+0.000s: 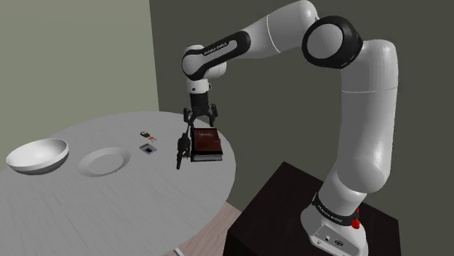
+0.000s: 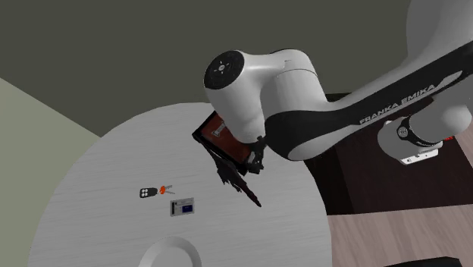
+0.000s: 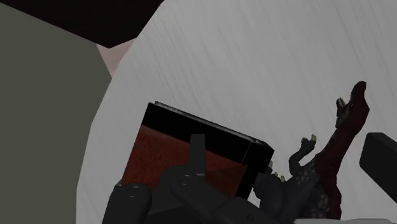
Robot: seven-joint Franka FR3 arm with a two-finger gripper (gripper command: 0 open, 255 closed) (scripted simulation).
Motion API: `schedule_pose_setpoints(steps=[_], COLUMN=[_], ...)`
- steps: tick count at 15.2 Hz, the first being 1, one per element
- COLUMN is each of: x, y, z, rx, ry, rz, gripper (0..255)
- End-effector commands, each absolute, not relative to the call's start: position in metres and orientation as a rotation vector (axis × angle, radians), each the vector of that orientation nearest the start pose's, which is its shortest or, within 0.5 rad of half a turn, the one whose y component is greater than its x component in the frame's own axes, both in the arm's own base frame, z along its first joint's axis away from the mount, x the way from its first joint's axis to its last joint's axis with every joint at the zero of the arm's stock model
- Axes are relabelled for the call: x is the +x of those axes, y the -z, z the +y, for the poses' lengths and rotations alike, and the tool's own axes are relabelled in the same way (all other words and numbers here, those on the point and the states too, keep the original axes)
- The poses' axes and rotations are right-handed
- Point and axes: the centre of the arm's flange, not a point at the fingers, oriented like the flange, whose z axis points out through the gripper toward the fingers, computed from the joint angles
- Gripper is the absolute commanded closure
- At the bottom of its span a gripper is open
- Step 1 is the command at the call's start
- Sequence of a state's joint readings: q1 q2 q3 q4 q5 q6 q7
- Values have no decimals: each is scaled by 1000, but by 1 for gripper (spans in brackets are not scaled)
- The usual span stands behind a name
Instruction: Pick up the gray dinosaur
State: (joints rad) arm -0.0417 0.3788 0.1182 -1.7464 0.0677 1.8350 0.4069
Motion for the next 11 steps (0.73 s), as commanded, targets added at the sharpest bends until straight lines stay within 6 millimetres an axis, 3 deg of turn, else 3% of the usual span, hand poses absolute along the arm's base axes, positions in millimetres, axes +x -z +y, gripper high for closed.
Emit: schedule_pose_setpoints(steps=[1,11], x=[638,745], y=[-322,-238], z=[46,31], rx=[-3000,-2887], ry=[-485,-544], rz=[593,798], gripper=[0,0])
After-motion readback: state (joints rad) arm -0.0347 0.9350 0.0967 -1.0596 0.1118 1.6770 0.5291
